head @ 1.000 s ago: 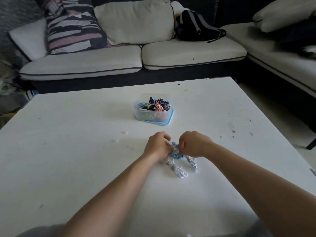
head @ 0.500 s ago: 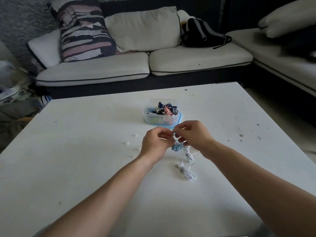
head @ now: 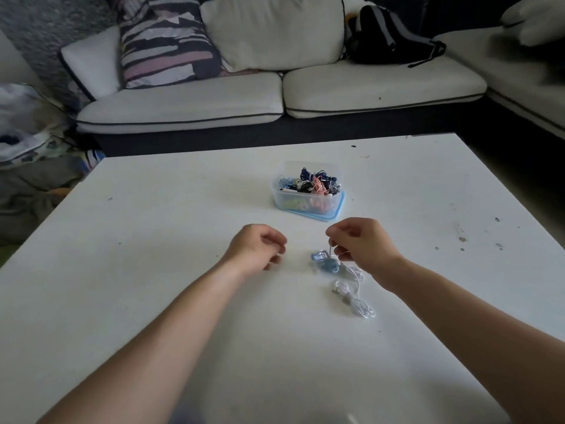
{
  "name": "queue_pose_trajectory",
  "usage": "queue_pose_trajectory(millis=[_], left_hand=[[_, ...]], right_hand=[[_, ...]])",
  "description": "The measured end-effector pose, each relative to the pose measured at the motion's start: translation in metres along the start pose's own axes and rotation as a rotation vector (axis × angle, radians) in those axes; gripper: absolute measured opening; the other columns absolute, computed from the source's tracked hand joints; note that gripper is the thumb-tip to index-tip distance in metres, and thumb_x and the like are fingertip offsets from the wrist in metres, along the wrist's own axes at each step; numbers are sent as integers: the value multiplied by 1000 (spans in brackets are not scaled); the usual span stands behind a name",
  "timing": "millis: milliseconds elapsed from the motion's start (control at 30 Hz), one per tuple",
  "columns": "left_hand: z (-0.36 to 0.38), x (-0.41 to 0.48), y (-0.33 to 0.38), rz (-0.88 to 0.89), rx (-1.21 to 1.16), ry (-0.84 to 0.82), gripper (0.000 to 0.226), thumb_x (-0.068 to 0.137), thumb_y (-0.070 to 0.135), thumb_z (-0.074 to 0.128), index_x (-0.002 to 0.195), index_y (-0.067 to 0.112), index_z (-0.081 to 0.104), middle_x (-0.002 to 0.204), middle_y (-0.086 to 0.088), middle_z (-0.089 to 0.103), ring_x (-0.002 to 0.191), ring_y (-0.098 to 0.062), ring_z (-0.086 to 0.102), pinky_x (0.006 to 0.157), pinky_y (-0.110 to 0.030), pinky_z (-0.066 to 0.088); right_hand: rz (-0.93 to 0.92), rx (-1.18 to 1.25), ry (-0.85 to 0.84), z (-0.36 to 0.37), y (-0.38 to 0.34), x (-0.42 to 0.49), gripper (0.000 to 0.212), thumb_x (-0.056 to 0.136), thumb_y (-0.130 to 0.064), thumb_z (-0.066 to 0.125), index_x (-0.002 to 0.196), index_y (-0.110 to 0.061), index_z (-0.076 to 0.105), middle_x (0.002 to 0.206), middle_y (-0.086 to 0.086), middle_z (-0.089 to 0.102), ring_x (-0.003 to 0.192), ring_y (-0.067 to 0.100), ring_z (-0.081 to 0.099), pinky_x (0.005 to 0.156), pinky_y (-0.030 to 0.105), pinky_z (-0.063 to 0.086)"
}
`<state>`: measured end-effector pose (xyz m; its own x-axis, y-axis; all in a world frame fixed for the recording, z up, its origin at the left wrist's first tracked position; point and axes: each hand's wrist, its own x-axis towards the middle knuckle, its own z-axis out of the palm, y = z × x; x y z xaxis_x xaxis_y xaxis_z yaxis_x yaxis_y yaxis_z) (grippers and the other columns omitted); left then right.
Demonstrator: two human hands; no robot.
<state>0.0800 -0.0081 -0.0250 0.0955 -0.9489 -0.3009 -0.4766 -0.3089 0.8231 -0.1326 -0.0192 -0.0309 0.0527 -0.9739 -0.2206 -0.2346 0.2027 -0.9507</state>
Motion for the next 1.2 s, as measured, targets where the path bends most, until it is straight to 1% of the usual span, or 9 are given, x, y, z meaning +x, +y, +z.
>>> queue_pose_trajectory(millis=[167, 367, 467, 600, 700, 767, 933, 1100, 1200], left_hand=[[-36, 23, -21, 29, 223, 169, 23, 83, 7, 68, 73, 28, 69, 72, 9, 69, 63, -7, 62, 61, -17, 43], [-36, 36, -33, 90, 401, 154, 23, 83, 9, 64, 80, 31, 70, 85, 13, 68, 78, -7, 63, 69, -18, 42], [-29, 37, -36, 111, 470, 53, 22, 75, 10, 71, 83, 31, 68, 84, 11, 66, 72, -8, 61, 67, -18, 45], [-16, 36, -42, 140, 578, 42, 18, 79, 15, 67, 89, 30, 68, 94, 9, 66, 92, -16, 64, 78, -26, 51], [-11, 38, -46, 164, 625, 45, 16, 80, 15, 64, 83, 30, 66, 112, -1, 68, 99, -20, 64, 81, -30, 52], [-9, 39, -48, 167, 665, 58, 21, 80, 11, 62, 83, 32, 65, 106, 1, 67, 100, -20, 63, 81, -29, 49], [-10, 39, -50, 130, 591, 111, 26, 80, 9, 57, 76, 34, 62, 81, 13, 62, 87, -16, 65, 75, -29, 52], [-13, 33, -31, 153, 446, 148, 24, 84, 7, 57, 86, 27, 70, 80, 10, 67, 76, -11, 64, 68, -24, 52], [-11, 21, -11, 164, 228, 97, 16, 84, 11, 68, 84, 26, 73, 80, 8, 71, 72, -5, 64, 68, -16, 50]], right_hand=[[-120, 61, 28, 6, -5, 7, 21, 97, -20, 63, 86, -9, 75, 69, 5, 63, 62, 13, 57, 67, 28, 54], [-75, 286, -41, 9, -8, 8, 13, 91, -15, 71, 88, -3, 71, 71, 11, 65, 56, 20, 59, 61, 30, 54], [-77, 265, -39, 9, -6, 9, 14, 89, -17, 73, 82, -5, 71, 71, 11, 69, 55, 19, 53, 59, 32, 46], [-79, 137, -50, 12, -3, 8, 20, 95, -24, 66, 84, -10, 75, 73, 2, 72, 58, 15, 49, 60, 35, 40], [-77, 68, -86, 15, -2, 5, 25, 101, -23, 56, 89, -13, 76, 68, -4, 66, 59, 14, 49, 59, 27, 42], [-55, 93, -127, 17, -1, 4, 28, 103, -22, 53, 91, -11, 75, 64, -4, 60, 61, 15, 49, 62, 24, 45], [-14, 101, -185, 17, 1, 4, 25, 102, -18, 53, 88, -11, 72, 67, -2, 60, 59, 13, 48, 60, 23, 45], [73, 180, -255, 13, -1, 5, 32, 105, -23, 48, 95, -4, 72, 67, 1, 56, 60, 13, 49, 61, 22, 44], [106, 254, -297, 10, -2, 7, 22, 100, -14, 57, 98, 1, 73, 71, 5, 57, 62, 16, 51, 62, 23, 45]])
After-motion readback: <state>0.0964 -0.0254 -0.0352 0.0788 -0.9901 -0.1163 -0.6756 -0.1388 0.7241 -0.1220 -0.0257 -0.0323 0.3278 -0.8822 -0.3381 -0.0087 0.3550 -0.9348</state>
